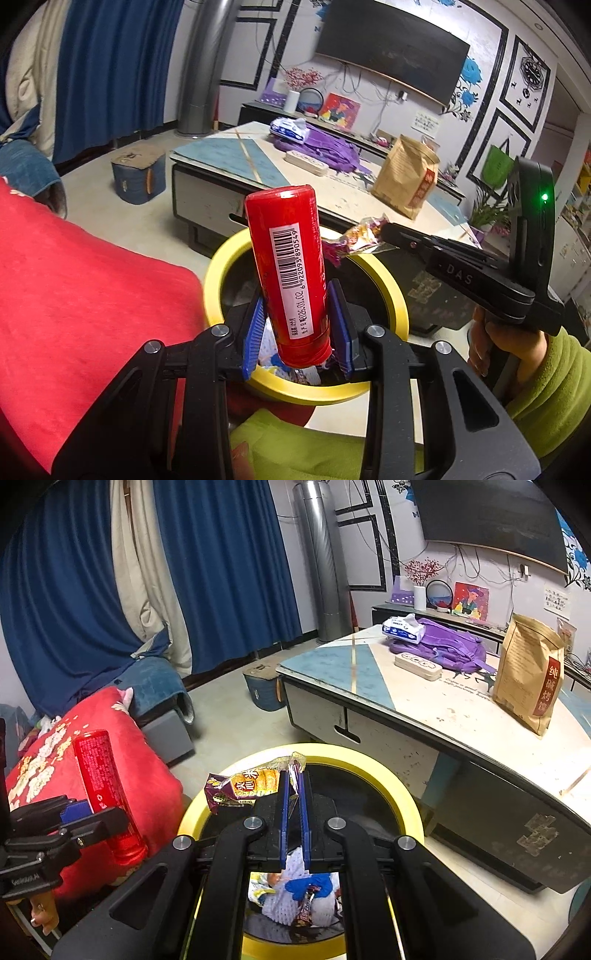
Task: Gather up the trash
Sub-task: 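Lift the snack wrapper and red tube and carry them over the yellow bin, then open both grippers to drop the wrapper and tube into the bin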
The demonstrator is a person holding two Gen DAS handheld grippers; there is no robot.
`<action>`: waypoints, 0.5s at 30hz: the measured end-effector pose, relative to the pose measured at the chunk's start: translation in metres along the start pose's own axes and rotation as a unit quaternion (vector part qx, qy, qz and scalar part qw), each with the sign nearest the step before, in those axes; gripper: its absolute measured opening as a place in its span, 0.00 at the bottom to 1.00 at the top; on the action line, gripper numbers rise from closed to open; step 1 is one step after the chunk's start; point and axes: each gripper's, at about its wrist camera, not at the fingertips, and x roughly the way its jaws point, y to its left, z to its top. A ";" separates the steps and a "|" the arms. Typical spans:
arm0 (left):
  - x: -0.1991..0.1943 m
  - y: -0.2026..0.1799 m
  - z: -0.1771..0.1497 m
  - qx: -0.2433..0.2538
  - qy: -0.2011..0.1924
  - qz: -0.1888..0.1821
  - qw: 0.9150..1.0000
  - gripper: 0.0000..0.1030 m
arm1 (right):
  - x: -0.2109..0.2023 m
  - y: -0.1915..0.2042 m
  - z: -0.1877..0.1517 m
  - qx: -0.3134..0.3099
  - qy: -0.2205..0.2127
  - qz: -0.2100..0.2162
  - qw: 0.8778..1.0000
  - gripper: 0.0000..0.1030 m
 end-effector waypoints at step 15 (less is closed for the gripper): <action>0.045 -0.006 -0.004 0.011 0.034 -0.013 0.999 0.25 | 0.019 -0.023 -0.012 0.026 0.019 -0.032 0.999 0.06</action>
